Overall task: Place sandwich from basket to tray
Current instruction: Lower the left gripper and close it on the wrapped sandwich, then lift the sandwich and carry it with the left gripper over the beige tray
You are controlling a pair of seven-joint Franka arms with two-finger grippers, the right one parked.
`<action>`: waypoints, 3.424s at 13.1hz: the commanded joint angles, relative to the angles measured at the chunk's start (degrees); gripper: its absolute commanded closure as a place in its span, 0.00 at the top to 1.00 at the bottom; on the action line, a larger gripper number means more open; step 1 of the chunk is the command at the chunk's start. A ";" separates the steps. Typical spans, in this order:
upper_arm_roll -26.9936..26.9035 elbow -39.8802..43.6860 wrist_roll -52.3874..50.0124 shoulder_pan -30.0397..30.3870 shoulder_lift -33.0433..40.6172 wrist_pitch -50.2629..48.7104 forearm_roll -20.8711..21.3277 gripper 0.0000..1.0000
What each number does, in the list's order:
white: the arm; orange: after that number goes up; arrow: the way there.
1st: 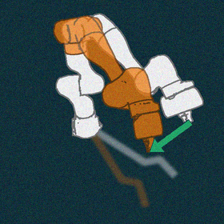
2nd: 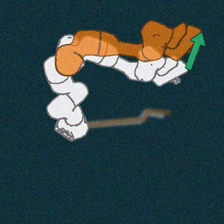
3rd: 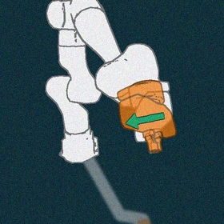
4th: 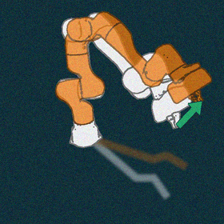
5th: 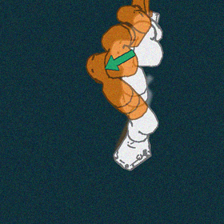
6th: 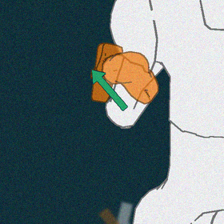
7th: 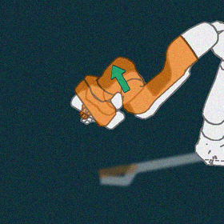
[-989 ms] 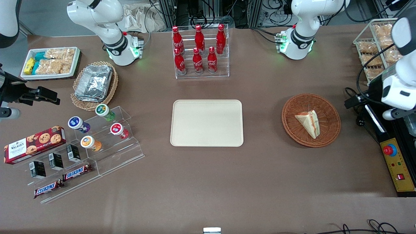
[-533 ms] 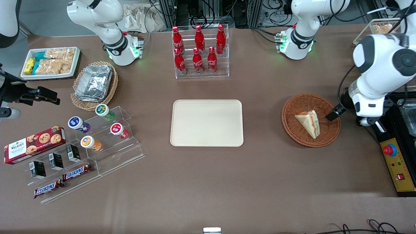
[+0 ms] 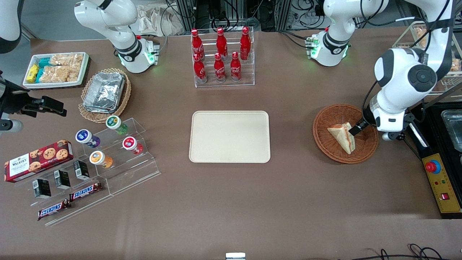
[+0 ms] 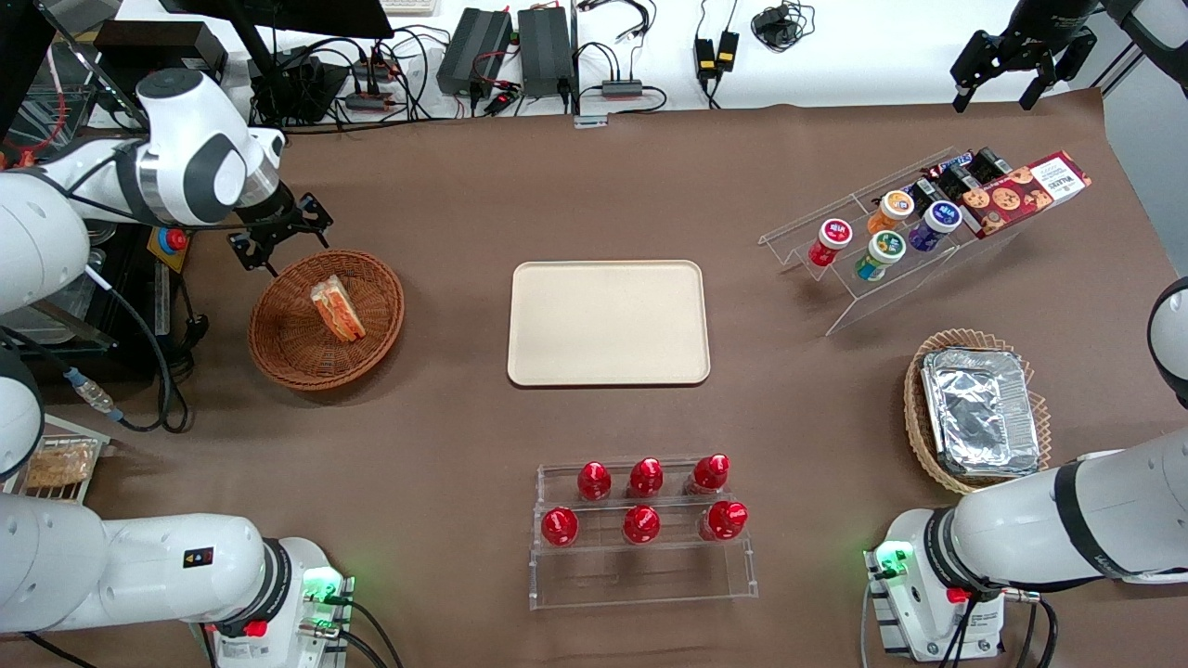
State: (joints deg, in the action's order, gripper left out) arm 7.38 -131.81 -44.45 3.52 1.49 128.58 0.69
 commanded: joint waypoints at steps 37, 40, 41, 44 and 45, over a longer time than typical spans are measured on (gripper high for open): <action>28.65 31.00 -0.36 -1.66 -12.97 -20.07 -1.39 0.00; 28.66 31.00 -9.29 -7.46 -22.19 -13.46 8.67 0.00; 28.57 31.08 -12.38 -9.39 -25.45 -11.44 12.89 0.00; 28.48 31.00 -16.28 -10.38 -33.02 -5.19 19.24 0.00; 28.48 31.00 -16.37 -10.55 -35.04 -4.66 21.26 0.00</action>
State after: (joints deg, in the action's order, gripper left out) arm 35.86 -103.07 -59.31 -6.70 -29.76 123.41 18.45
